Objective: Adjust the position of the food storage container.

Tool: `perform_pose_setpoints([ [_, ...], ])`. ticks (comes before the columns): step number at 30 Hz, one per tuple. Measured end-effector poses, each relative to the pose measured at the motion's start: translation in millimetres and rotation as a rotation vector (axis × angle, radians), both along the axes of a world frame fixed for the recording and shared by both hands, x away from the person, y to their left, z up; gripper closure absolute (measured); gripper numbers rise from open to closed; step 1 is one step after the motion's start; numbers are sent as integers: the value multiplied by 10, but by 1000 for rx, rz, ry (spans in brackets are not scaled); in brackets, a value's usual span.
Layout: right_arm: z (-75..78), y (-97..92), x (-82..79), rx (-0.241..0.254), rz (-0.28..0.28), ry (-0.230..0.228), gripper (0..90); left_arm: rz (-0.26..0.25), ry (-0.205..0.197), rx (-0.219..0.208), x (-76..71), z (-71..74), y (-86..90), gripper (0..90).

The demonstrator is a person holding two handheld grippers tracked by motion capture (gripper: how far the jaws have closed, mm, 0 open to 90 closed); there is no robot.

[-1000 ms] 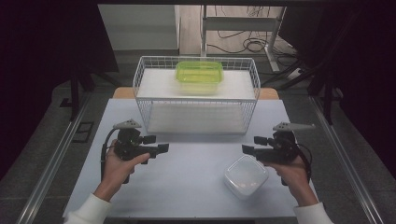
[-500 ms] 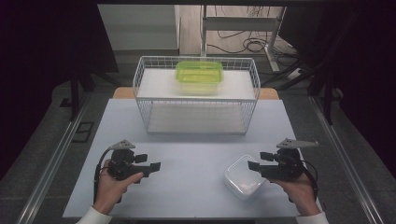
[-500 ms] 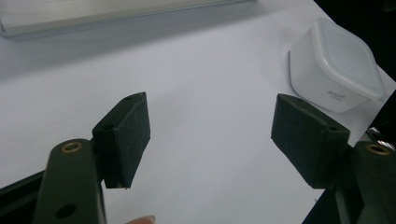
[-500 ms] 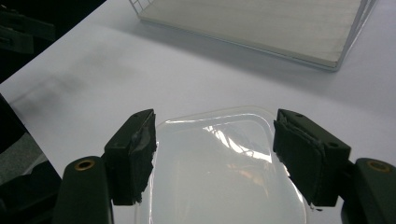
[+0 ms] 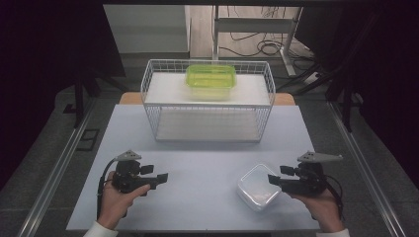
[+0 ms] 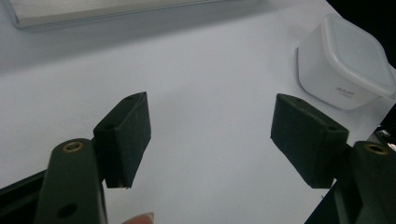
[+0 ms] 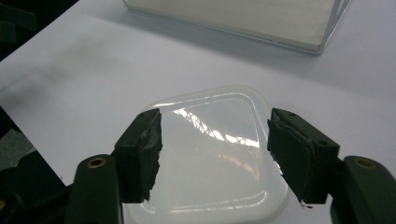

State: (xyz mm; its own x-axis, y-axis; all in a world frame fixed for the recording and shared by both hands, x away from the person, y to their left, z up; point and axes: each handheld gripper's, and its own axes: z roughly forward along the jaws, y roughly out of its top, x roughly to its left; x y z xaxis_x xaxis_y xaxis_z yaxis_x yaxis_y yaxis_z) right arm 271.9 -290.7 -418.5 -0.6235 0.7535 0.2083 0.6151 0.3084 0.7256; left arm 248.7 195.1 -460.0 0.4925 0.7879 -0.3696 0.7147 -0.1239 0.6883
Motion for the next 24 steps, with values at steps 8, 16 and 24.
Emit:
perform_pose_setpoints([
  [8, -32, -83, -60, -55, 47, 26, 498, -5, 30, -26, 63, -52, -1, 285],
  [16, -53, -116, -240, -101, 123, 58, 697, -19, 26, -19, 50, -38, -34, 286],
  [24, -330, -69, -234, -225, 186, 150, 884, -15, 48, -54, 58, -72, -11, 288],
])
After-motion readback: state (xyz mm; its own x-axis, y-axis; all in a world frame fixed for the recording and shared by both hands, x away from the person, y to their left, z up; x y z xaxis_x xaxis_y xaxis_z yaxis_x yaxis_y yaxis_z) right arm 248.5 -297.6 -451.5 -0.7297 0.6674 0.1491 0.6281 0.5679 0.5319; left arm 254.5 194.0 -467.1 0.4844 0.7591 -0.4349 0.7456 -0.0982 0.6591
